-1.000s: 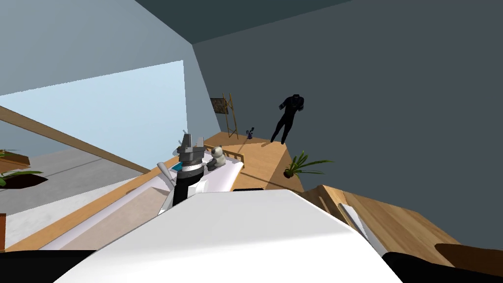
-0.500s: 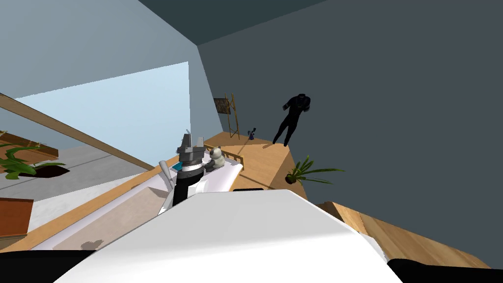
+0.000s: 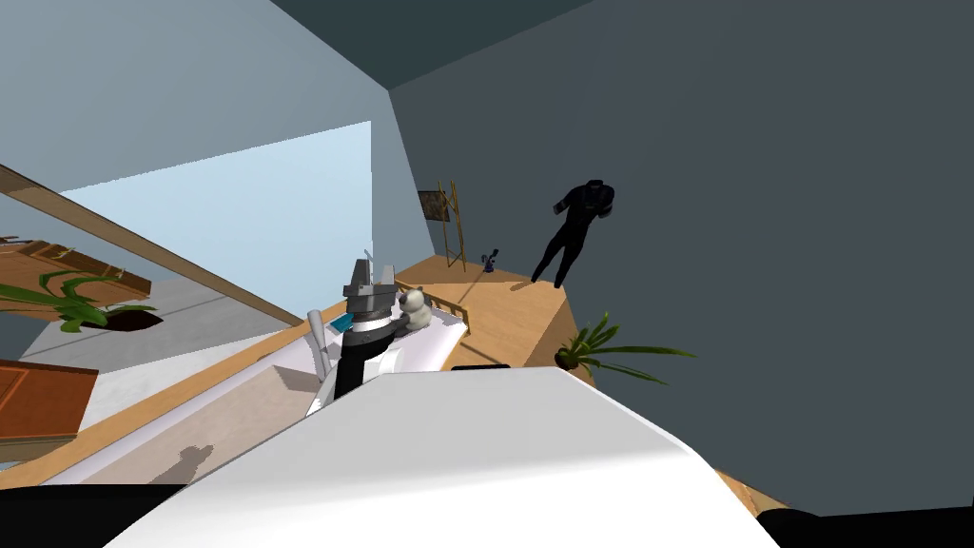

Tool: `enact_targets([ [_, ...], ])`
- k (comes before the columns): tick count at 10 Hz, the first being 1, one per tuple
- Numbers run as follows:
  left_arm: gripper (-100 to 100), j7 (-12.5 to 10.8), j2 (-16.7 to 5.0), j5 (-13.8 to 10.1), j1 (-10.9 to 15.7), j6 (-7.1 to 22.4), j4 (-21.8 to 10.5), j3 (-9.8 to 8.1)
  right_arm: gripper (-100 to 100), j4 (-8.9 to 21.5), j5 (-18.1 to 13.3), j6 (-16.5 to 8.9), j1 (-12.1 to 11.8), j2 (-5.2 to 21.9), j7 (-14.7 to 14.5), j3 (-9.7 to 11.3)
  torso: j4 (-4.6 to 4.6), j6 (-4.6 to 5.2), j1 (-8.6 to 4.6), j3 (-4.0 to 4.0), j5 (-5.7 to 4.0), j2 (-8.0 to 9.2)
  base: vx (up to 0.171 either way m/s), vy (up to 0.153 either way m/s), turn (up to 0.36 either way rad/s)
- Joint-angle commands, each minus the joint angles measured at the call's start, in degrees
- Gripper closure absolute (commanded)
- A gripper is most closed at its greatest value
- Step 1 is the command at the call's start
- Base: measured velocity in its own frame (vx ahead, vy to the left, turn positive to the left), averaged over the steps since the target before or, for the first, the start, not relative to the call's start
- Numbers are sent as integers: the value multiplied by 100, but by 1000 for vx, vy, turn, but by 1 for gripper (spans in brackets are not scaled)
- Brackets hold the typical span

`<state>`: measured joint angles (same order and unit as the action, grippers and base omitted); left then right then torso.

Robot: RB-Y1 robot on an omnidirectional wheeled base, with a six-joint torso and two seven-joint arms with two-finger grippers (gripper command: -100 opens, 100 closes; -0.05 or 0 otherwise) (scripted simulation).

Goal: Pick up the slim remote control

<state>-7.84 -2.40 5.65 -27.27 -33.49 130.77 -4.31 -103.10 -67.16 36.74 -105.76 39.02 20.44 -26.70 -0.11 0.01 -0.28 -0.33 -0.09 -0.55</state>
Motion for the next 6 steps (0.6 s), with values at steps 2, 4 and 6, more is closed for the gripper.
enact_targets([
  [2, 0, 0, 0, 0, 0, 0, 0, 0, -100, 164, -245, 219, -22, 288, 120, 235, 0, -1, -3, 0, -1, -1, 121, -93, 80],
  [4, 0, 0, 1, 0, 1, 0, 0, 0, 0, 161, -195, 204, -8, 255, 97, 182, 4, 2, 25, 11, 6, 19, 30, -19, 9],
  [6, 0, 0, 1, 0, 1, 0, 0, 1, -100, 412, -196, 129, 248, 244, 5, 386, 11, 2, 41, 26, 9, 44, 2, 2, 41],
])
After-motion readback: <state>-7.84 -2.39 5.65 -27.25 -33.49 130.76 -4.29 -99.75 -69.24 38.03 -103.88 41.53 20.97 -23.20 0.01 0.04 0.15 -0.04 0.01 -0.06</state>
